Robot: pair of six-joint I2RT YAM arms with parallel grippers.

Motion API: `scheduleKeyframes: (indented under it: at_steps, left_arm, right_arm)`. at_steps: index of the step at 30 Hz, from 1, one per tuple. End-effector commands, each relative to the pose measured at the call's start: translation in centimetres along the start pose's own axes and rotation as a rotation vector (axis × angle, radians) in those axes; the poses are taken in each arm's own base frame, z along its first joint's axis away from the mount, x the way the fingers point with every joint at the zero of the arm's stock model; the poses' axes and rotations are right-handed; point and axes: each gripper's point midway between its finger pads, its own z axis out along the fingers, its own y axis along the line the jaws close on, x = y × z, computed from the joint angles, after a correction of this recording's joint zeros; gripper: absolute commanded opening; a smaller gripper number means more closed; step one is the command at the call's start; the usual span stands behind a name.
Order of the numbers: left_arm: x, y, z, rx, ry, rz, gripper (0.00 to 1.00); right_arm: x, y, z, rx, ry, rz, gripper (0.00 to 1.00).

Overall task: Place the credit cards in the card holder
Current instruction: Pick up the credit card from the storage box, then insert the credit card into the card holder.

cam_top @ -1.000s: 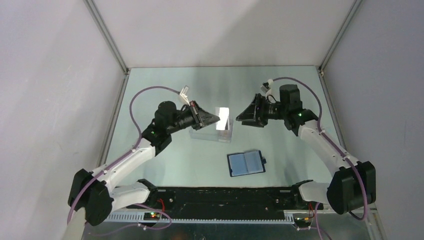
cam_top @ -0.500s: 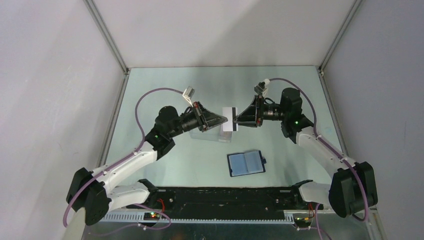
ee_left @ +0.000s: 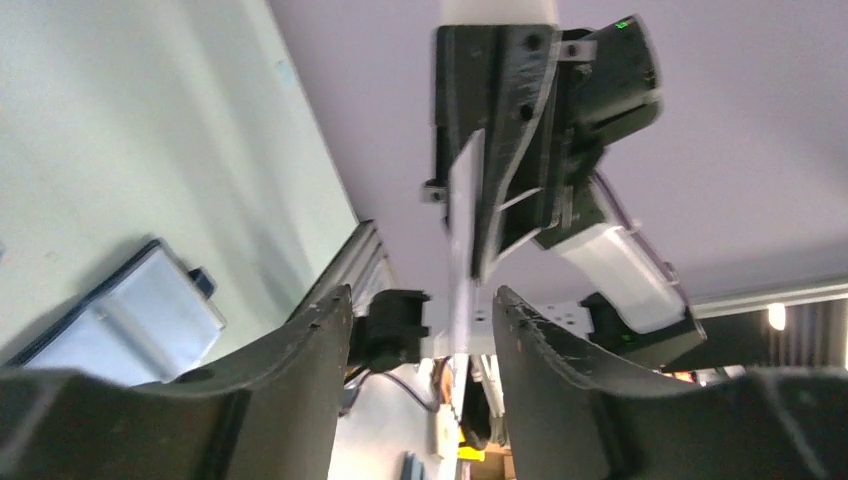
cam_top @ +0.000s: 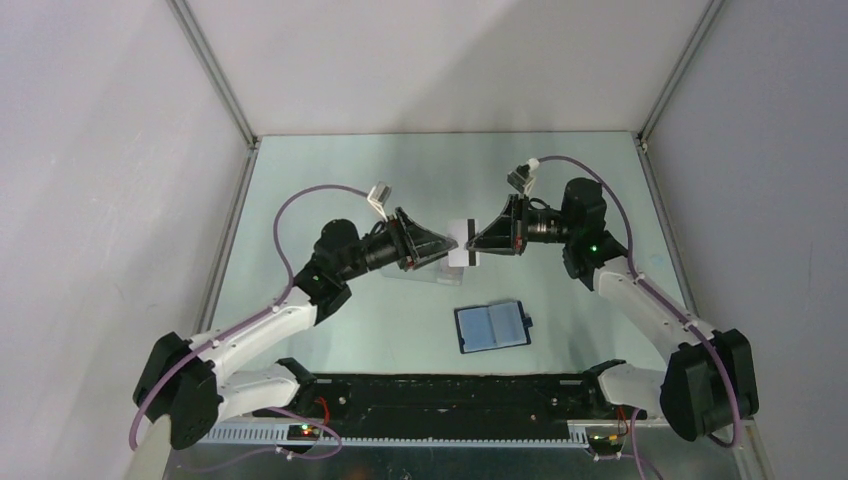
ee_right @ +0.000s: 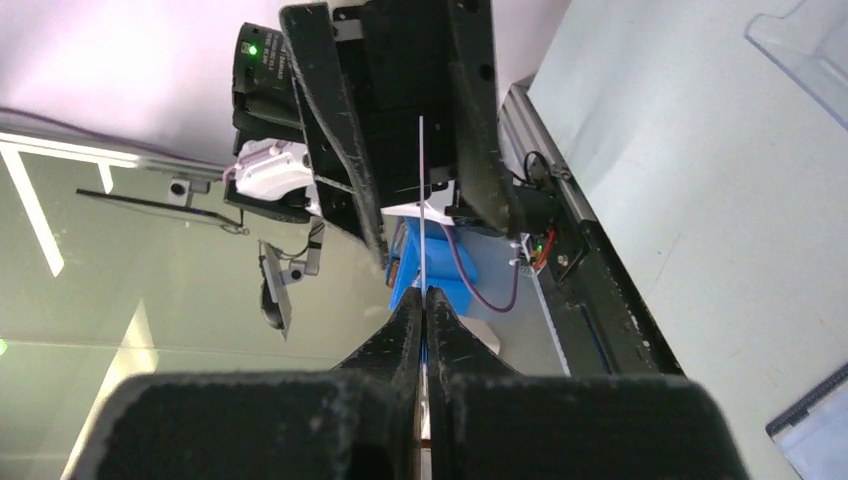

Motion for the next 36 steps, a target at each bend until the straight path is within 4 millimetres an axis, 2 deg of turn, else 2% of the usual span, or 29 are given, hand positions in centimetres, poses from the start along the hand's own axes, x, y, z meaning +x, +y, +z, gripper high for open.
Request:
scheduleKeyframes:
  at_steps: [1,2,3,4,7,11,16,20,25,36]
  left_arm:
    - [0.8,2.2,-0.5,-0.043,-0.011,-0.020,0.61]
    - [1.1,3.4,-0.8,-0.069,-0.018,-0.032,0.64]
    - [1.3,4.0,-1.0,-0.083,-0.022,-0.038,0.64]
    - [1.8,5.3,-1.3,-0.114,-0.027,-0.054,0.65]
    - [2.8,8.1,-1.9,-0.186,-0.034,-0.086,0.65]
    - [5.6,12.5,-2.4,-0.321,0.022,-0.135,0.60]
    - [8.7,15.0,-1.8,-0.445,0.098,-0.121,0.54]
    - [10.9,17.8,-1.5,-0.569,0.157,-0.139,0.48]
    - [12.9,20.1,-0.7,-0.671,0.233,-0.128,0.44]
    - [14.0,23.3,-1.5,-0.796,0.278,-0.125,0.29]
  right_arm:
    - [1.3,-2.6,-1.4,0.136,-0.017,-0.002,0.00]
    - [1.5,-3.3,-1.8,0.164,-0.019,-0.051,0.00]
    - [2.2,-4.5,-2.3,0.228,-0.020,-0.006,0.00]
    - [2.5,-5.3,-2.6,0.262,-0.016,-0.044,0.00]
    - [4.0,-8.4,-3.9,0.390,-0.025,-0.009,0.00]
    - [5.9,-12.1,-5.6,0.497,-0.054,0.035,0.00]
    - [8.8,-16.0,-7.0,0.592,-0.049,0.084,0.00]
    - [9.9,-18.5,-7.6,0.648,-0.040,0.093,0.00]
    - [10.1,-20.4,-7.7,0.679,-0.025,0.089,0.00]
    - [9.3,-22.9,-7.9,0.742,-0.040,0.084,0.00]
